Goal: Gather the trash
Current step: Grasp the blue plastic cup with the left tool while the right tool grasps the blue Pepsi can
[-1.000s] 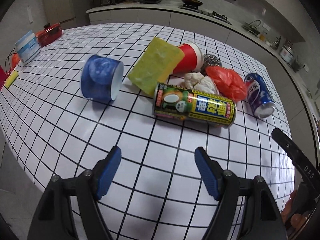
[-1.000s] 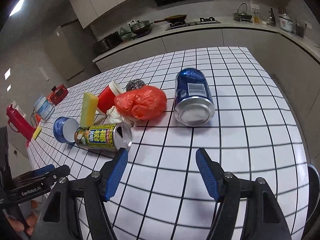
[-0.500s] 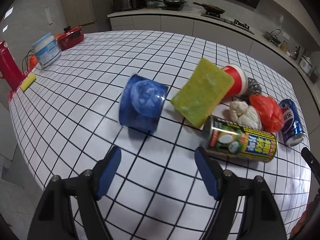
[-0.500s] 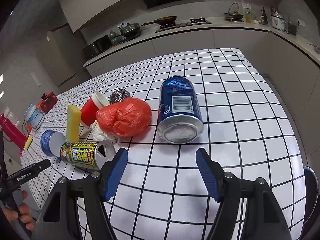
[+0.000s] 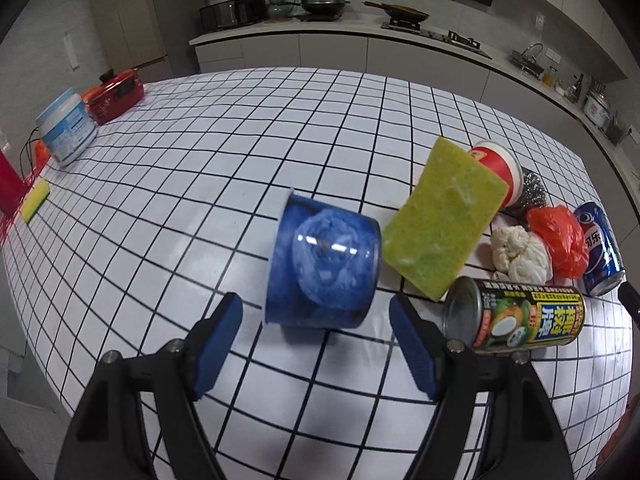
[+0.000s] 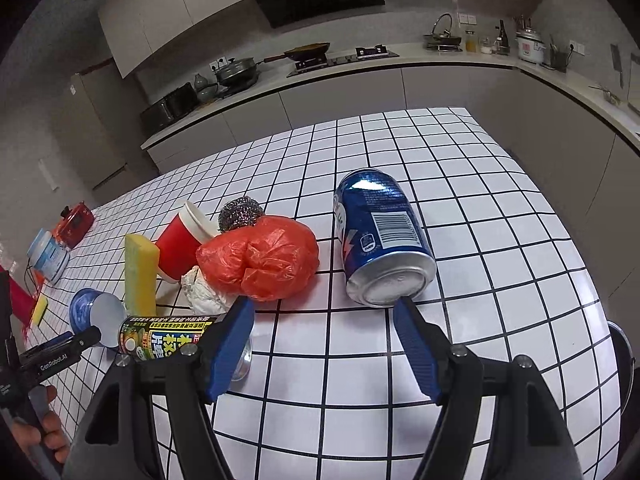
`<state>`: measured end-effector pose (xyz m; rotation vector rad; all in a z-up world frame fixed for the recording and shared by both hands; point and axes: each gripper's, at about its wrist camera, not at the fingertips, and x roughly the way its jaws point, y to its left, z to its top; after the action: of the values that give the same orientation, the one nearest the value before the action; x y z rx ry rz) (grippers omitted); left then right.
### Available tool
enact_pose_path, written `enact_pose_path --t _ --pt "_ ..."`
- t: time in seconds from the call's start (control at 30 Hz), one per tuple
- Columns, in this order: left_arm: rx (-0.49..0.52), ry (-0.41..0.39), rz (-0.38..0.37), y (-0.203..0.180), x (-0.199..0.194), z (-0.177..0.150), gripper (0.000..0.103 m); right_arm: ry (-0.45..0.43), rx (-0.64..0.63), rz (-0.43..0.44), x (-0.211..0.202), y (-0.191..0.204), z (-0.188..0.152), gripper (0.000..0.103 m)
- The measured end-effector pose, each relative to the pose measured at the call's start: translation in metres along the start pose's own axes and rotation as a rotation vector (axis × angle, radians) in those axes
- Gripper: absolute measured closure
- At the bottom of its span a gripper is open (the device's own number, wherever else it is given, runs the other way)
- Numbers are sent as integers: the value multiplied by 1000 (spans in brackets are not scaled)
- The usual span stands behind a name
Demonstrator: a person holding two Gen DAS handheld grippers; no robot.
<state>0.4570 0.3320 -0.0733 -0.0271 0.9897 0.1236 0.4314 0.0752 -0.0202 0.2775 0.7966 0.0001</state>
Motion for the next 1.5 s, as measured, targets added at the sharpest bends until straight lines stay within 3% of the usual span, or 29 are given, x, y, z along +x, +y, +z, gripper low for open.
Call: enact_pose_path --t 0.37,0.53,1.5 --pt "29 0 -49 1 16 7 28 -19 30 -70 2 -5 6 29" --pt "6 4 -96 1 18 7 47 -22 34 -93 10 -13 16 28" --pt "-4 -15 -135 -20 39 26 50 85 11 -100 76 -30 41 28"
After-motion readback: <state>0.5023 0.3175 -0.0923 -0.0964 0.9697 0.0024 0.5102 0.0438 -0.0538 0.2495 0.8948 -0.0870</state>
